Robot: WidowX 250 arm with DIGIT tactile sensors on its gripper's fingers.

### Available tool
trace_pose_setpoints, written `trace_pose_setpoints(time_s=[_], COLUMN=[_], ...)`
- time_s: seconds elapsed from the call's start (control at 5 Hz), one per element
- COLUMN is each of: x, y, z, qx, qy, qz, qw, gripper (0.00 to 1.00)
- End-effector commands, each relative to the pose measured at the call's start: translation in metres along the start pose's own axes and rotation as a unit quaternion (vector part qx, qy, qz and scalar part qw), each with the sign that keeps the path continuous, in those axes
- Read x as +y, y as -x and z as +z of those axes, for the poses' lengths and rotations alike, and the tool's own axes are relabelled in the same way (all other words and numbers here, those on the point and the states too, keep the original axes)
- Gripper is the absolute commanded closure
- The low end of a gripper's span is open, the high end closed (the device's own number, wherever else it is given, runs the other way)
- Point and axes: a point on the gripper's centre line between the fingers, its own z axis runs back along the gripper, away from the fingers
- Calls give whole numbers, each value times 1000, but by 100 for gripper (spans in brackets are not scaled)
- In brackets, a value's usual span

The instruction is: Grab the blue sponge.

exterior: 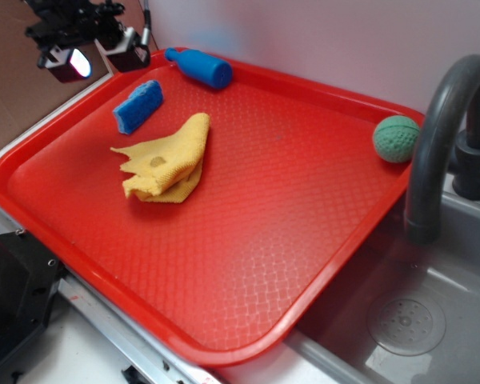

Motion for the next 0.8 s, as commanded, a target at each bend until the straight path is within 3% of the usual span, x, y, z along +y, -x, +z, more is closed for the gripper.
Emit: trace_pose_setpoints(time_s=[0.0,0.4,0.6], x=[3,3,2], y=[-14,-11,-8], z=[-25,-52,-65], qx=[9,38,39], qy=[-19,-44,-43], qz=[-5,-8,0], qw=[1000,998,998], gripper=[0,0,100])
